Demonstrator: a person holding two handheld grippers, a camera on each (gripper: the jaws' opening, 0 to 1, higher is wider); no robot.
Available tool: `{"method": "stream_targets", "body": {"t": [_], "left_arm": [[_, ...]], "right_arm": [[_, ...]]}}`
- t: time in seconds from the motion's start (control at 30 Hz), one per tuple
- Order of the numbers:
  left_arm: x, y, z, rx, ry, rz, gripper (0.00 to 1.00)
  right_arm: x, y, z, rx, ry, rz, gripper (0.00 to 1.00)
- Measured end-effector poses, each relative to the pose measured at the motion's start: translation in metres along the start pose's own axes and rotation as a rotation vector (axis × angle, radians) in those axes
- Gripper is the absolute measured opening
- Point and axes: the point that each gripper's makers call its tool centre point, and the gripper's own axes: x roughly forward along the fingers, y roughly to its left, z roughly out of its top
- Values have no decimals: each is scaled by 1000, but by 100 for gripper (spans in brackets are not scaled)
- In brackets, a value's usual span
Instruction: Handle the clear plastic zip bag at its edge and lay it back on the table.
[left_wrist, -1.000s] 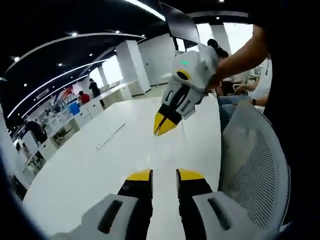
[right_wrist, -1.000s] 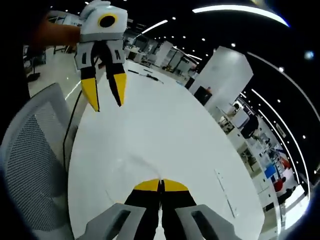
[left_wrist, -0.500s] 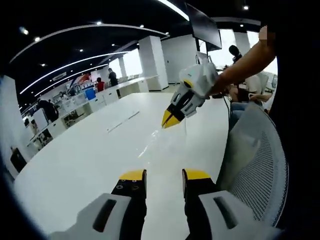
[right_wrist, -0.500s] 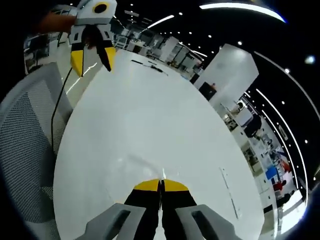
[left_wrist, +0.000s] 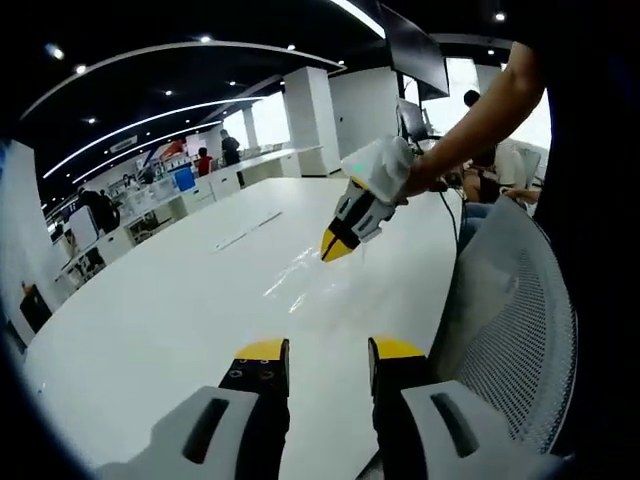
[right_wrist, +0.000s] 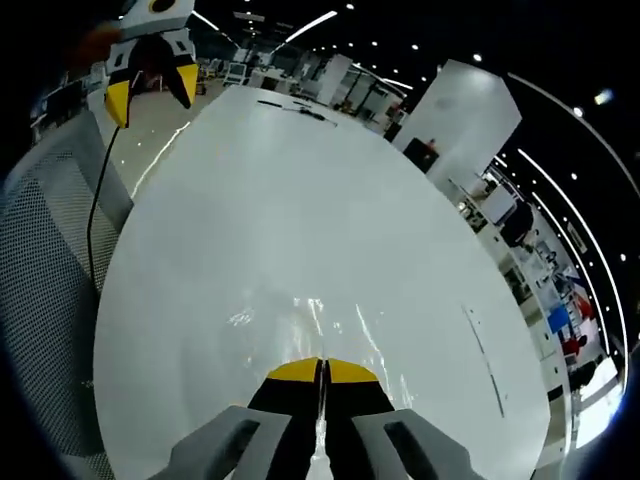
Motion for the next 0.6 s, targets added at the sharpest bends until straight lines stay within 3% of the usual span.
{"method": "stream_targets", "body": {"t": [0.13, 0.33, 0.6], "left_arm": [[-3, 6, -9, 2, 3, 3, 29], [-2, -4, -4, 5, 8, 2, 30], [3, -20, 10, 14, 20, -6, 31]], "right_arm": [[8, 2, -7, 29, 21, 5, 0], [16, 7, -18, 23, 53, 23, 5], [14, 17, -20, 51, 59, 47, 9]]}}
